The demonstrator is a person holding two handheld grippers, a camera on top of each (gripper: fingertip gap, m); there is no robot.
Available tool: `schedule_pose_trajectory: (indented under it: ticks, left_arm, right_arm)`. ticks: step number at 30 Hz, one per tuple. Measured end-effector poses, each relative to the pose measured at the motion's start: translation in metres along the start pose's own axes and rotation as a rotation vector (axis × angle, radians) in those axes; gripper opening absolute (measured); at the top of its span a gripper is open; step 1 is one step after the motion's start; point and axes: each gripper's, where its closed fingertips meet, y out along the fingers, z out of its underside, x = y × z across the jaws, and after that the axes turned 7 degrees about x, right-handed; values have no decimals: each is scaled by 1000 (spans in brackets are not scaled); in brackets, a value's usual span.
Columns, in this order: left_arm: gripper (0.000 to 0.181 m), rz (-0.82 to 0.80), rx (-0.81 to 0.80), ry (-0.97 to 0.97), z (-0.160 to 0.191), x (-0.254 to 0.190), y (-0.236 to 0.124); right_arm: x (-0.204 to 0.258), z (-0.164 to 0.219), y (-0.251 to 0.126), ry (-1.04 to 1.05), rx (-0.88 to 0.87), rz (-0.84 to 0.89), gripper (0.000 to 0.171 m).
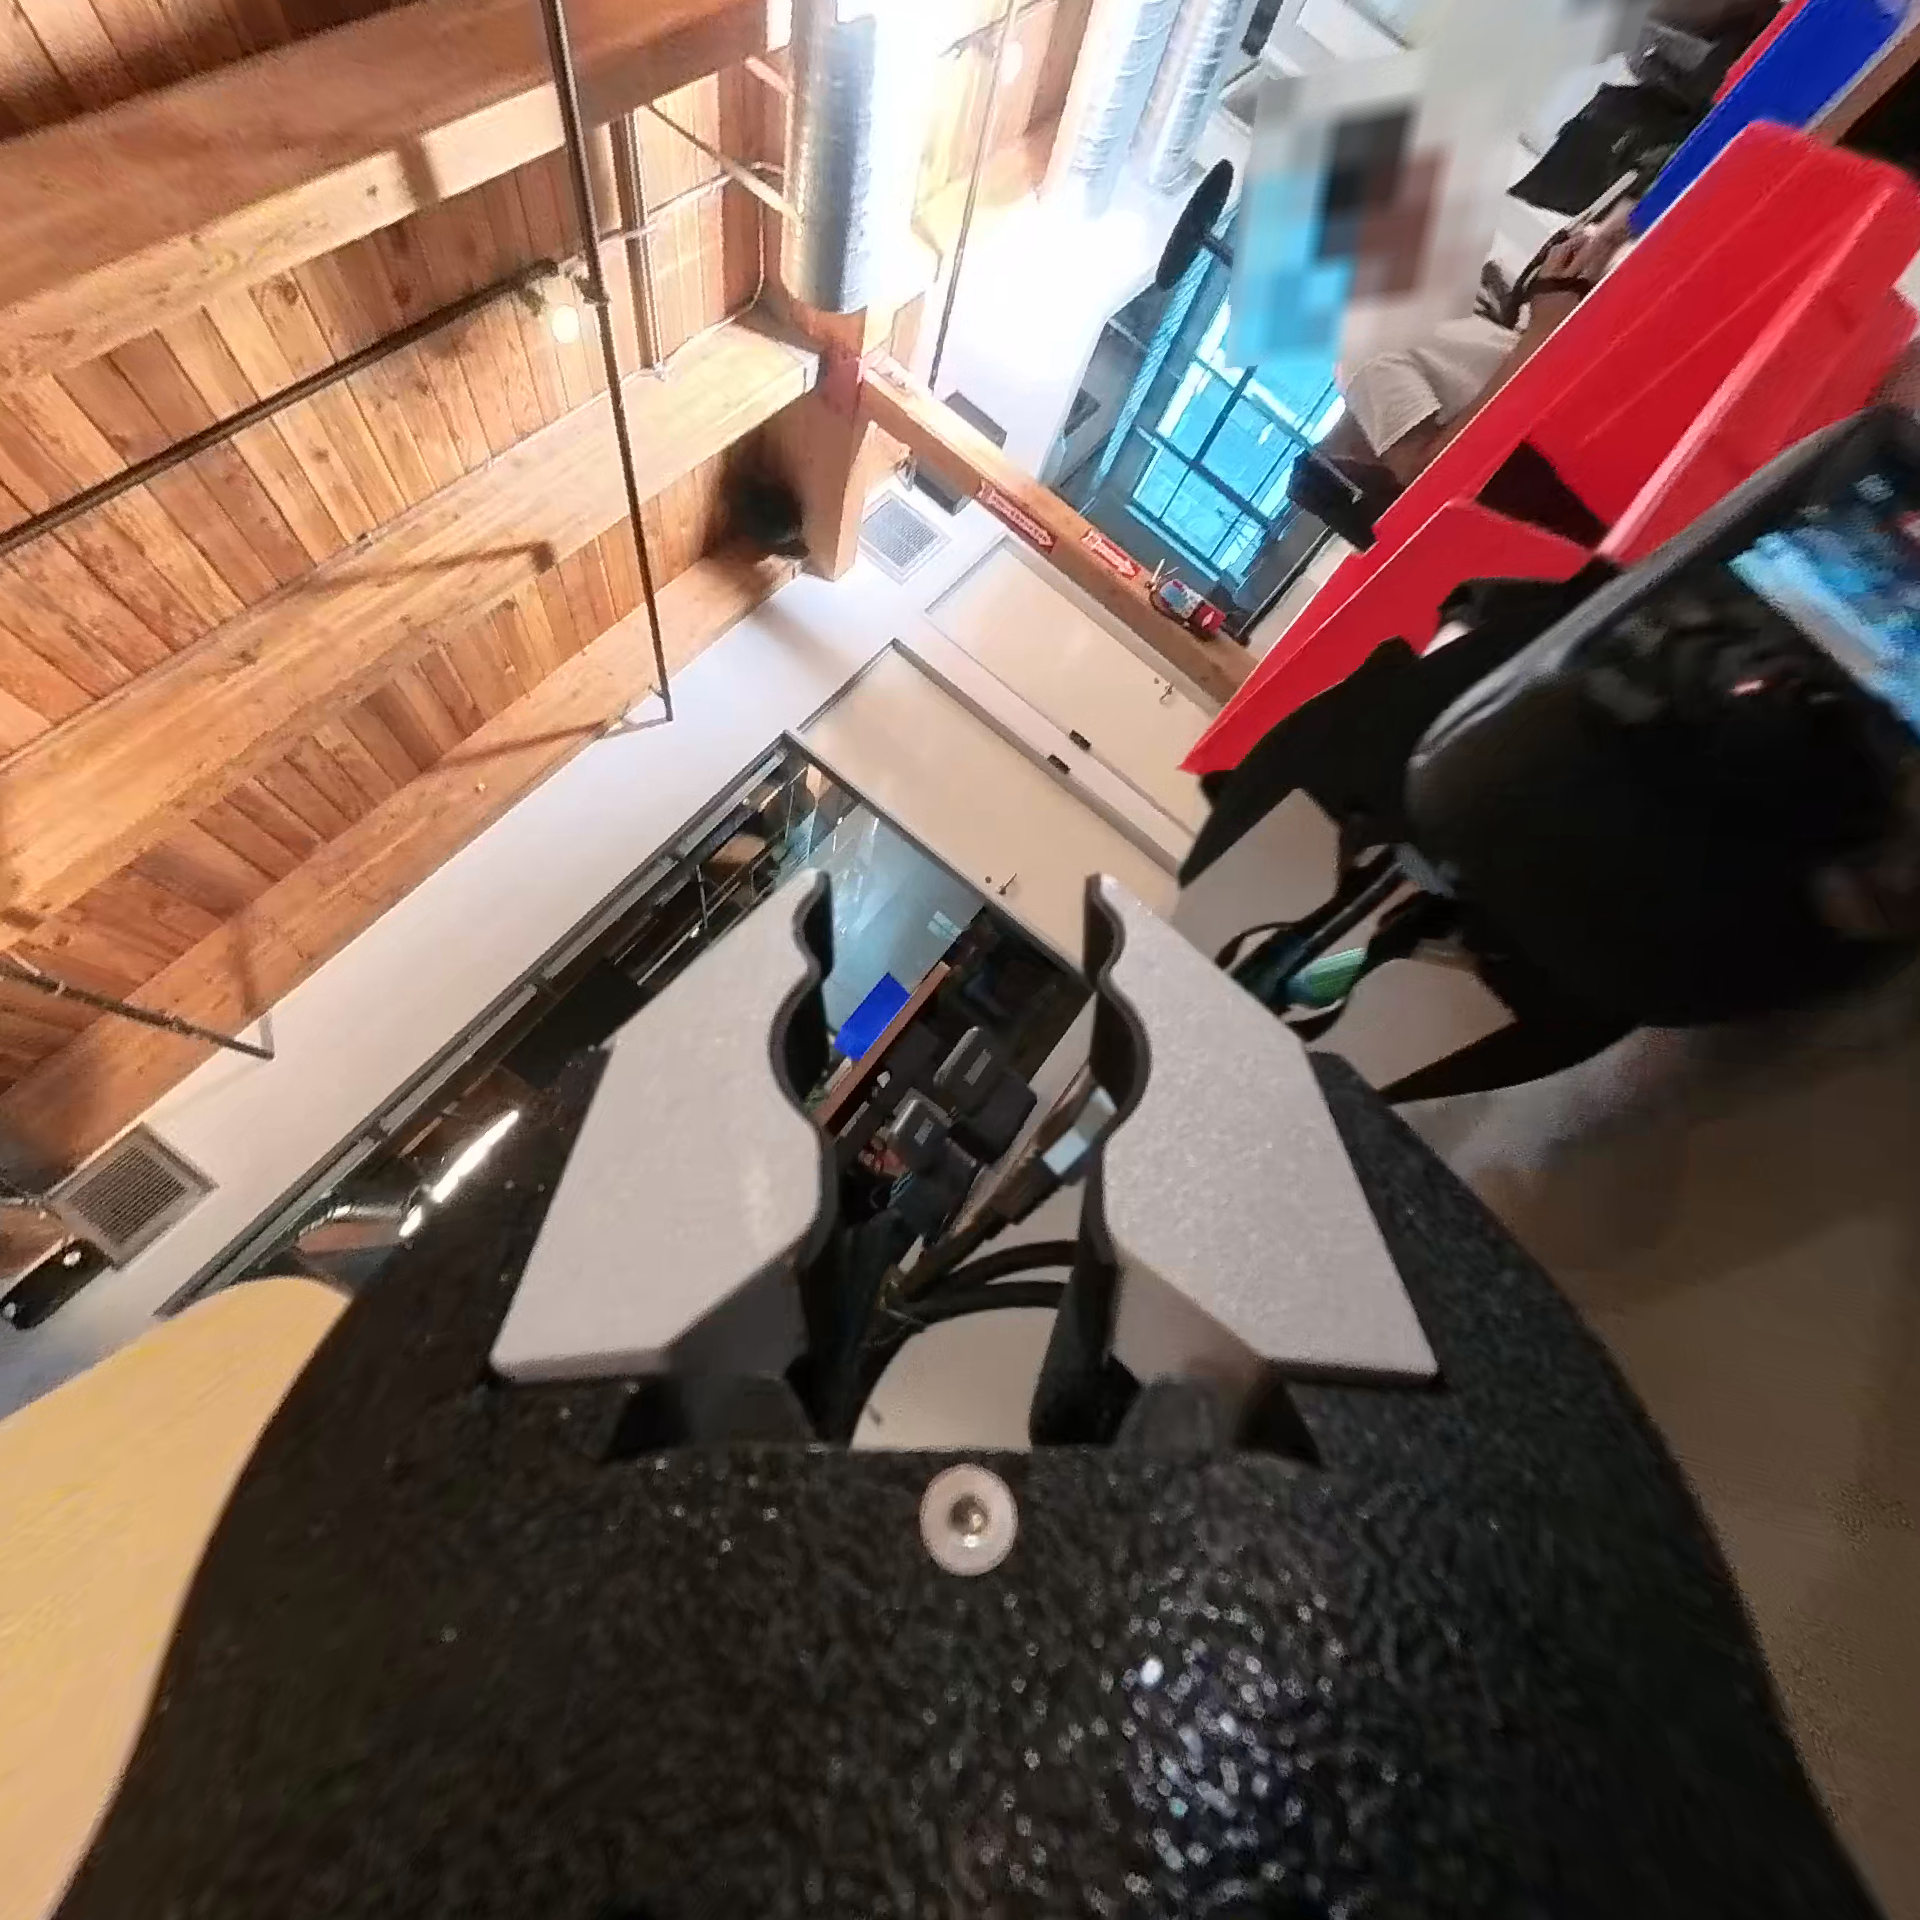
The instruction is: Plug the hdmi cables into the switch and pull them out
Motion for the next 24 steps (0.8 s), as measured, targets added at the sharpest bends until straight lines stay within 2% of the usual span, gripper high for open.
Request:
schedule_pose_trajectory:
  ticks: [6, 12, 19, 24]
  left_arm:
    - [45, 42, -25, 101, -10, -22, -4]
    - [41, 55, -3, 129, -6, -28, -4]
    - [40, 93, 16, 153, -1, -38, 1]
    - [39, 104, 33, 139, 4, -38, 2]
  right_arm:
    - [-26, 4, -3, 85, -23, 79, 21]
    - [-83, 7, -5, 172, -31, 165, 20]
    - [-195, 4, -13, 109, -71, 281, 21]
    - [-292, 37, -28, 50, -28, 354, 20]
